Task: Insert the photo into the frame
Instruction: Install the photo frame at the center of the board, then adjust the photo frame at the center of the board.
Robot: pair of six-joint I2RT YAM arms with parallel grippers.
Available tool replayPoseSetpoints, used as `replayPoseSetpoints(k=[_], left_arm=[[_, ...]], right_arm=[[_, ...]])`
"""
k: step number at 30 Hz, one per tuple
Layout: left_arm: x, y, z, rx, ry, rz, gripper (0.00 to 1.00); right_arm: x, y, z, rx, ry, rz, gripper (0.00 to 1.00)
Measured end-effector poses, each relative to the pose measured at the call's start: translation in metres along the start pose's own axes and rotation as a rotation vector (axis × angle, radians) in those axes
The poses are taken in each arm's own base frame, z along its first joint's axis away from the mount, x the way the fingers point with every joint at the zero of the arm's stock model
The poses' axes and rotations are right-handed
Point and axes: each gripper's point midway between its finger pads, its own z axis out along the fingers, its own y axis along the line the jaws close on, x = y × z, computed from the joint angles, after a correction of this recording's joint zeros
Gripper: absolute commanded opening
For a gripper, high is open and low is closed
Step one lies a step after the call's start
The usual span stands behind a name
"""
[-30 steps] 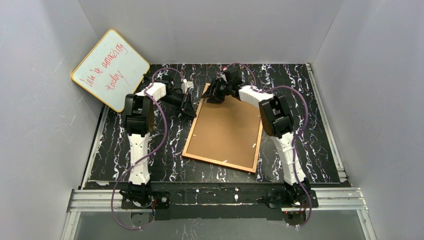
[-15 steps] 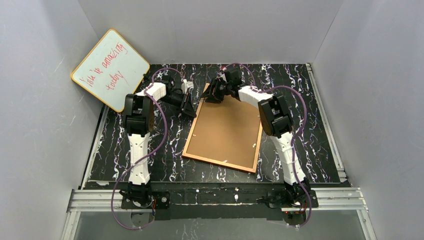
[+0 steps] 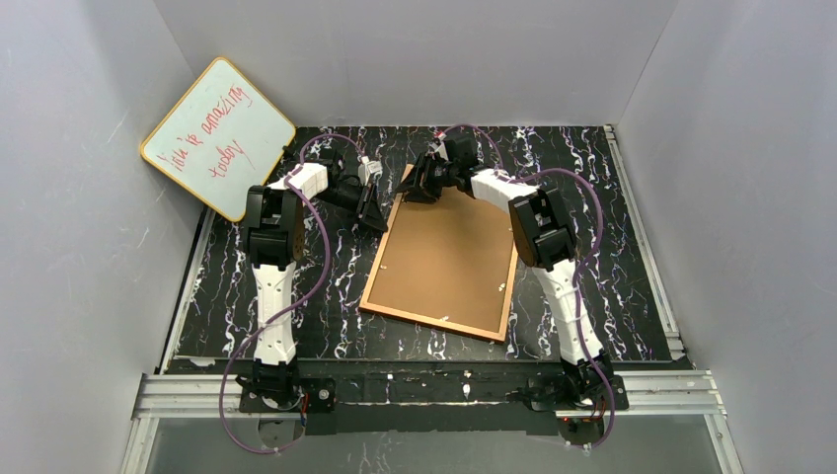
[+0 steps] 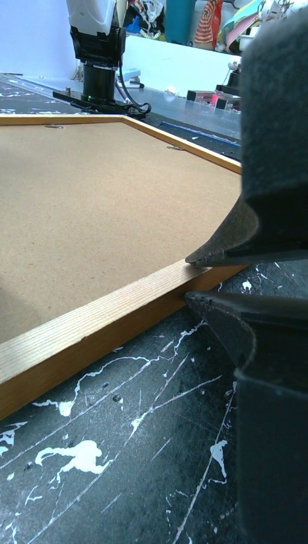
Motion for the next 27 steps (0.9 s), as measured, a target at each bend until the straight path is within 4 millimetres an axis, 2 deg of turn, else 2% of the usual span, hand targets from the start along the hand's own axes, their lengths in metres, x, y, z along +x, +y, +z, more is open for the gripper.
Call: replayPoseSetpoints(k=[4,7,13,16,17,19,22,24,27], left_arm=[[0.001,0.000,0.000,0.000,0.002,-0.003,0.17],[0.001,-0.001,0.000,0.001,0.004,-0.006,0.18],[0.009,-0.003,-0.005,-0.001,0.032,-0.026,0.21],[0.018,-0.003,-0.010,-0.009,0.064,-0.032,0.21],[0.022,-0.003,-0.013,-0.013,0.075,-0.032,0.22],[0.031,0.001,-0.020,-0.045,0.097,-0.017,0.22],[0.050,-0.001,-0.030,-0.067,0.127,-0.017,0.23],[0.065,-0.004,-0.035,-0.078,0.150,-0.021,0.23],[0.085,-0.010,-0.036,-0.078,0.181,-0.033,0.23]], right_arm=[[0.000,0.000,0.000,-0.003,0.008,0.000,0.55],[-0.001,0.001,0.000,0.009,0.009,-0.005,0.59],[-0.008,0.007,-0.008,0.073,-0.031,-0.062,0.82],[-0.014,0.020,-0.032,0.128,-0.078,-0.102,0.93],[-0.016,0.027,-0.049,0.152,-0.106,-0.119,0.97],[-0.020,0.037,-0.080,0.190,-0.160,-0.139,0.98],[-0.025,0.042,-0.149,0.269,-0.282,-0.141,0.98],[-0.030,0.029,-0.197,0.339,-0.379,-0.115,0.98],[-0.032,-0.017,-0.261,0.479,-0.507,-0.024,0.98]])
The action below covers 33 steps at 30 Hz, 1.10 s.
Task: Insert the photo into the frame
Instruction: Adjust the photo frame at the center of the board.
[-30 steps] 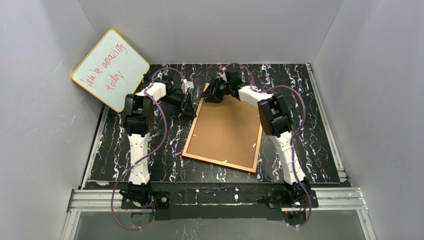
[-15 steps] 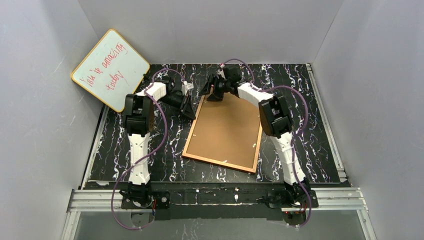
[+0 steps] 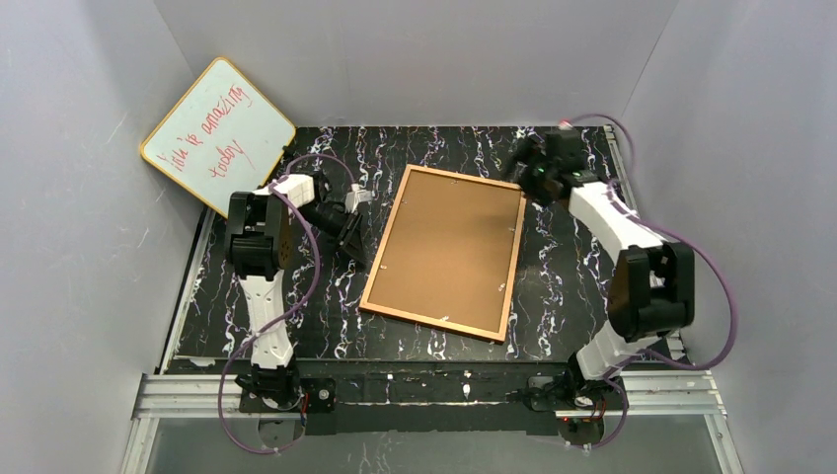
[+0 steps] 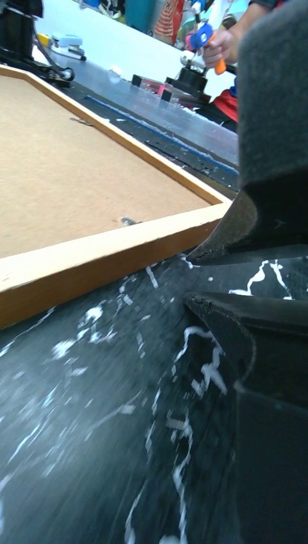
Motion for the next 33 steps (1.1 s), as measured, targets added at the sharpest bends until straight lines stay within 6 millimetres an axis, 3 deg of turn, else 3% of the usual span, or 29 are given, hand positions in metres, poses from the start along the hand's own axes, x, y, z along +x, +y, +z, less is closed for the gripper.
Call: replayPoseSetpoints(k=[2,4,6,8,10,15,26,30,33], left_arm=[[0.011,-0.005,0.002,0.003,0.020,-0.003,0.23],[0.023,-0.010,0.005,0.006,0.038,-0.001,0.23],[0.033,-0.017,0.008,0.013,0.056,-0.001,0.23],[0.041,-0.024,0.013,0.019,0.075,0.003,0.23],[0.047,-0.029,0.017,0.023,0.090,0.011,0.23],[0.059,-0.044,0.028,0.032,0.130,0.043,0.26],[0.069,-0.092,0.070,0.104,0.240,0.180,0.32],[0.072,-0.102,0.074,0.123,0.274,0.235,0.41],[0.062,-0.095,0.056,0.115,0.250,0.258,0.52]], right_arm=[[0.000,-0.054,-0.009,0.114,-0.026,0.073,0.98],[0.016,-0.101,-0.012,0.217,-0.009,0.132,0.98],[0.041,-0.130,-0.011,0.283,0.040,0.172,0.98],[0.063,-0.141,-0.010,0.303,0.095,0.193,0.98],[0.075,-0.140,-0.005,0.282,0.141,0.206,0.98],[0.080,-0.121,0.017,0.175,0.192,0.230,0.98],[0.034,-0.083,0.077,0.076,0.212,0.150,0.98],[0.018,-0.074,0.080,0.110,0.186,0.082,0.98],[0.012,-0.066,0.068,0.116,0.159,0.057,0.98]])
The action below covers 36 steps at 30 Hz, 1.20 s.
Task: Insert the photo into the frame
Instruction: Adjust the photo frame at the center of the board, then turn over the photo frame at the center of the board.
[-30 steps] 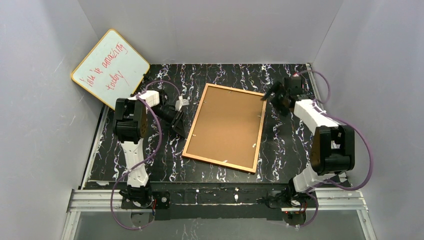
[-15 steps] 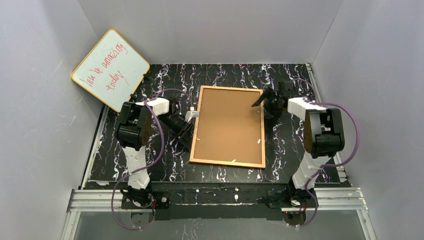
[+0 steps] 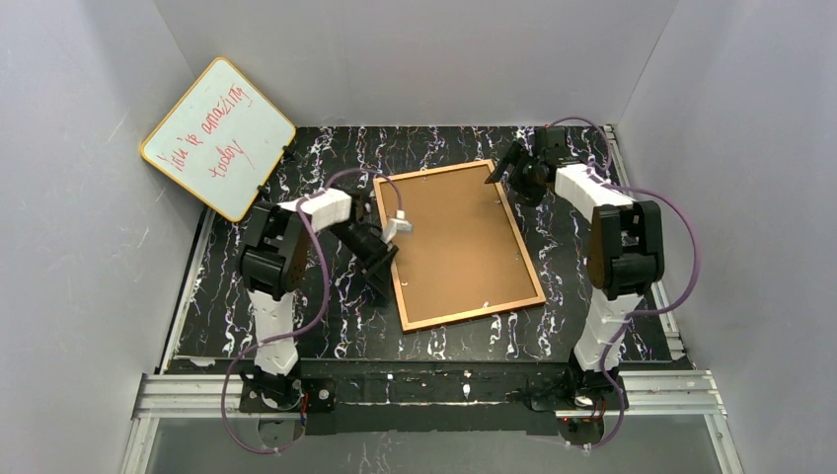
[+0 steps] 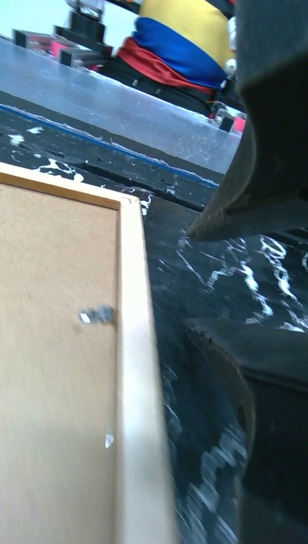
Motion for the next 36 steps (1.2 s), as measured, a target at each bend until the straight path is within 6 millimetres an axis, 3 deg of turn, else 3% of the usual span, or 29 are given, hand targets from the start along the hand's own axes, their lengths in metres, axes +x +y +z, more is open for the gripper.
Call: replayPoseSetpoints(k=[3,5,7,9,10,12,14,15,17,19,20,22,26,30,36], left_arm=[[-0.012,0.018,-0.045,-0.044,-0.094,-0.005,0.59],[-0.019,0.031,-0.082,-0.094,-0.180,-0.007,0.72],[-0.023,0.041,-0.124,-0.169,-0.273,-0.006,0.79],[-0.021,0.047,-0.163,-0.265,-0.343,-0.019,0.82],[-0.019,0.048,-0.177,-0.310,-0.359,-0.026,0.83],[-0.017,0.048,-0.202,-0.407,-0.384,-0.039,0.88],[-0.012,0.051,-0.221,-0.489,-0.407,-0.066,0.91],[-0.010,0.052,-0.228,-0.520,-0.418,-0.081,0.97],[-0.005,0.060,-0.244,-0.584,-0.446,-0.123,0.98],[0.005,0.071,-0.261,-0.648,-0.481,-0.181,0.98],[0.011,0.078,-0.269,-0.675,-0.499,-0.212,0.98],[0.025,0.088,-0.281,-0.715,-0.532,-0.271,0.98],[0.053,0.103,-0.296,-0.761,-0.578,-0.382,0.98],[0.062,0.108,-0.304,-0.779,-0.607,-0.425,0.98],[0.063,0.107,-0.296,-0.753,-0.604,-0.436,0.98]], right_arm=[[-0.004,0.015,-0.020,-0.092,0.006,0.039,0.98],[-0.011,0.021,-0.032,-0.191,0.014,0.084,0.98],[-0.013,0.016,-0.038,-0.224,0.026,0.132,0.98],[-0.008,0.007,-0.033,-0.135,0.038,0.124,0.98],[-0.004,0.014,-0.030,-0.087,0.049,0.089,0.98],[0.008,0.058,-0.020,-0.061,0.042,-0.041,0.96],[0.038,0.117,-0.016,-0.078,0.030,-0.196,0.93],[0.057,0.141,-0.016,-0.091,0.032,-0.260,0.92],[0.109,0.189,-0.020,-0.117,0.048,-0.401,0.89],[0.164,0.221,-0.023,-0.136,0.086,-0.513,0.86],[0.183,0.227,-0.023,-0.133,0.101,-0.551,0.85],[0.219,0.232,-0.015,-0.103,0.137,-0.629,0.81],[0.252,0.210,0.016,0.026,0.184,-0.708,0.75],[0.262,0.171,0.040,0.171,0.216,-0.759,0.67],[0.258,0.166,0.039,0.216,0.174,-0.783,0.57]])
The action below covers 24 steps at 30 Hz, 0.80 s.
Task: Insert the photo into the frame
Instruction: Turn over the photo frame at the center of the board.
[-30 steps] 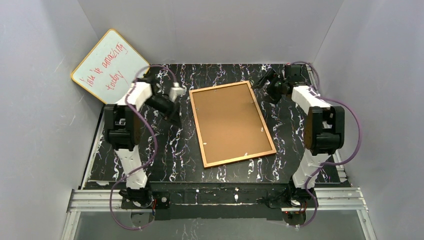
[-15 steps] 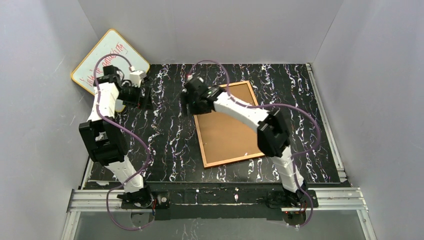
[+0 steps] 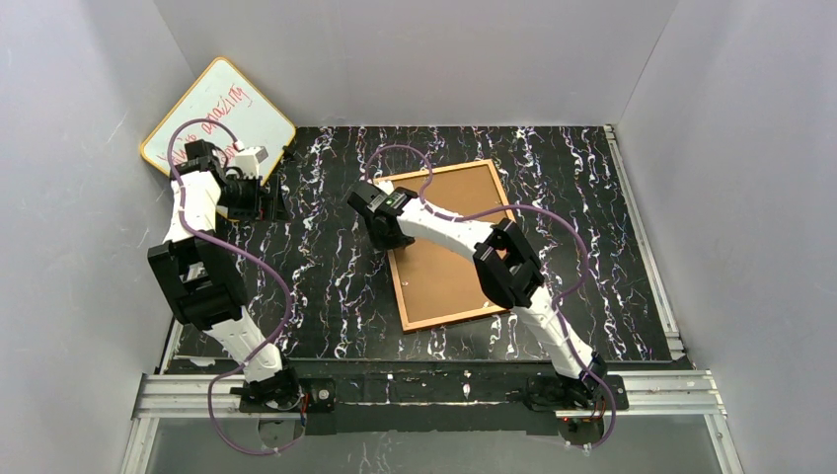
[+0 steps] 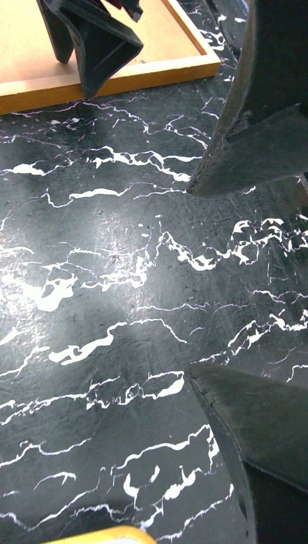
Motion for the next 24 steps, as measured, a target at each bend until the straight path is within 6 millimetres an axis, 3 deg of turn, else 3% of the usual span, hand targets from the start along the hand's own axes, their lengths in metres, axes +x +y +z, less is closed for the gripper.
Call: replayPoseSetpoints(k=[10,14,19,24], left_arm=[[0.014,-0.008,0.004,0.040,0.034,-0.025,0.92],[0.014,-0.011,0.003,0.055,0.036,-0.030,0.91],[0.016,-0.016,0.003,0.077,0.039,-0.036,0.89],[0.017,-0.020,0.004,0.099,0.036,-0.037,0.84]], right_arm=[[0.004,0.002,-0.001,0.051,-0.032,-0.031,0.43],[0.007,0.008,-0.002,0.063,-0.038,-0.059,0.30],[0.006,0.009,-0.001,0.082,-0.042,-0.075,0.21],[0.006,0.010,-0.001,0.087,-0.026,-0.080,0.01]])
